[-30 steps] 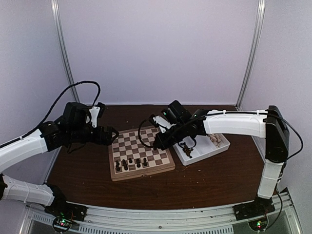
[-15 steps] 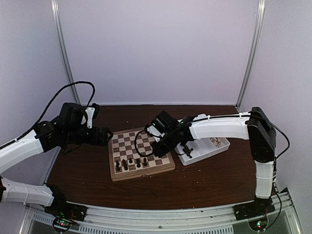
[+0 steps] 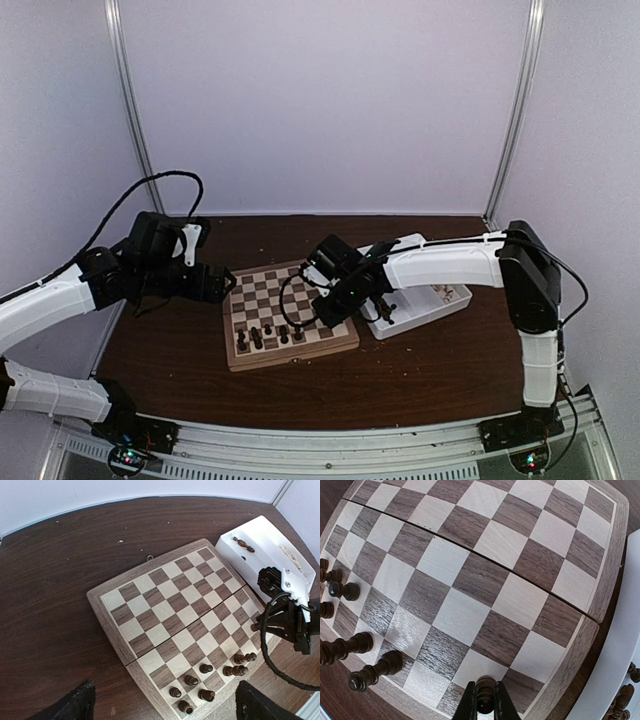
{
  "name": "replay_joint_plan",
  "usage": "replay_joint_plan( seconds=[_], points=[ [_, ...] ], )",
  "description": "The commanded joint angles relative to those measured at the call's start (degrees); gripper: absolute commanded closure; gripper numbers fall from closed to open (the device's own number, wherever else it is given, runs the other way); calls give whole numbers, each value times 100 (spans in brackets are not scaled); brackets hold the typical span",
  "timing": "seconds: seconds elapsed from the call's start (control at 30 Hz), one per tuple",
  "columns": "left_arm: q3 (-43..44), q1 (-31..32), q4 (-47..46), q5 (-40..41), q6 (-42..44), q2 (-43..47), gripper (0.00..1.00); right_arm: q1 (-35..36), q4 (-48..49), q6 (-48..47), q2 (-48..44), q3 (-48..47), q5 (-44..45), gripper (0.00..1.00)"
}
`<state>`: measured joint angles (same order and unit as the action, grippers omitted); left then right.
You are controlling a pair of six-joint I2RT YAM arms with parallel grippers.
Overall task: Set up the chess pieces on the board
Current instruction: Place the chess piece on the chessboard.
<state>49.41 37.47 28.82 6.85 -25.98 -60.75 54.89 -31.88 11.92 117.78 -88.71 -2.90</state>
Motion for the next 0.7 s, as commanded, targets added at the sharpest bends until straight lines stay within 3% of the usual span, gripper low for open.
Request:
replay_joint_plan(
  seconds=[0.0, 0.27, 0.67],
  points=[
    [166, -32, -113, -78, 102, 11, 2, 39, -23, -18, 93, -163, 96, 95],
    [166, -30, -96, -109, 93, 19, 2, 39, 27, -6, 32, -194, 45, 81],
    [344, -30, 14, -378, 266, -135, 4, 31, 611, 37, -689, 107, 87, 76]
  ],
)
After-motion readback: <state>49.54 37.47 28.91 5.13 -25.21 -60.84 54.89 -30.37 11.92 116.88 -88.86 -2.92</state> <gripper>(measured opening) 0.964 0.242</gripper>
